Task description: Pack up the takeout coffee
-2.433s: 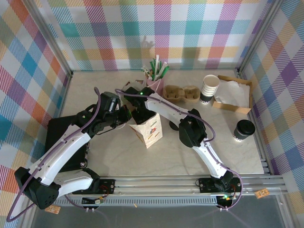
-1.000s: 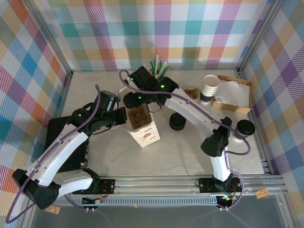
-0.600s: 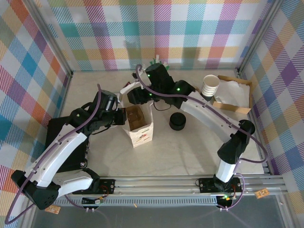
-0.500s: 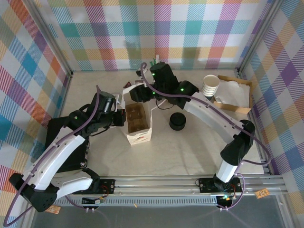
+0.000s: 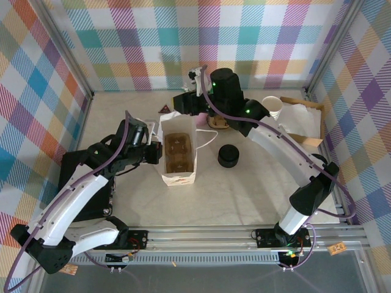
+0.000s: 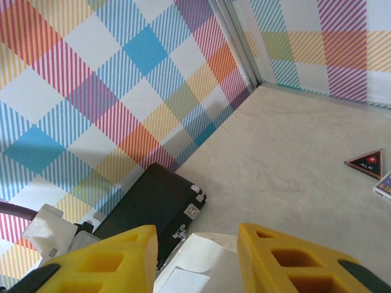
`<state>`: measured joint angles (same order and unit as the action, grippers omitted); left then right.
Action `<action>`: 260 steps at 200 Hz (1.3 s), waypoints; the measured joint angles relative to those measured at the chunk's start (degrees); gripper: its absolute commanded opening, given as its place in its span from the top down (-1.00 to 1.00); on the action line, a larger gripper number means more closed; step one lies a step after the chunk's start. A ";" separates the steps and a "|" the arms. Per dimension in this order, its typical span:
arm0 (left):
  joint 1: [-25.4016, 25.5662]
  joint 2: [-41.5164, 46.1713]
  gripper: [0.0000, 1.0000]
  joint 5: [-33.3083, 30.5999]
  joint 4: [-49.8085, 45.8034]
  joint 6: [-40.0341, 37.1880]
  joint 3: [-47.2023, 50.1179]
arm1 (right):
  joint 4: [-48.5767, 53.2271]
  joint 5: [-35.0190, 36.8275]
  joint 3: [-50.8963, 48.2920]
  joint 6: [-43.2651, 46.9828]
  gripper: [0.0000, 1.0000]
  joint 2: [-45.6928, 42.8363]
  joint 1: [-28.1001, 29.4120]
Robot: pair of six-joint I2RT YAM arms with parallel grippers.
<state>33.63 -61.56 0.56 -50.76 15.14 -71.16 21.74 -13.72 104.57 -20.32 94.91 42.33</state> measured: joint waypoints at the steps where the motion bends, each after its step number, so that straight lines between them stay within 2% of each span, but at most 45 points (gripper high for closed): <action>1: 0.00 0.00 1.00 0.00 0.00 0.00 0.00 | 0.04 0.02 0.02 0.00 0.20 0.00 0.00; 51: 0.00 -0.63 1.00 0.02 1.01 0.94 0.00 | 6.78 5.70 7.50 -0.13 0.04 1.75 -0.94; 88: -0.46 -1.49 1.00 1.18 2.29 3.82 0.00 | 16.76 12.22 16.37 0.09 -0.19 4.52 -4.20; 118: -1.84 -3.54 1.00 4.48 3.39 6.21 0.00 | 26.99 19.19 21.49 0.28 -0.34 6.47 -7.96; 138: -3.02 -4.42 1.00 7.32 4.09 7.41 0.00 | 33.83 25.14 23.52 0.83 -0.70 7.02 -10.62; 159: -3.76 -4.59 1.00 10.51 4.83 7.82 0.66 | 40.85 32.52 23.54 1.03 -0.89 6.95 -13.64; 167: -3.89 -4.59 1.00 11.61 5.33 7.82 1.14 | 43.41 35.04 22.91 0.55 -0.99 6.80 -15.17; 205: -5.14 -4.59 1.00 15.10 6.49 7.76 3.10 | 51.84 40.96 12.37 -1.36 -0.98 2.45 -25.03; 260: -6.10 -4.59 0.34 15.47 6.54 7.21 3.10 | 55.65 40.68 -6.51 -3.21 -0.98 -8.76 -40.63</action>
<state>27.53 -66.15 16.03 -44.23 22.35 -68.05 77.38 26.96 98.06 -23.53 86.15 1.69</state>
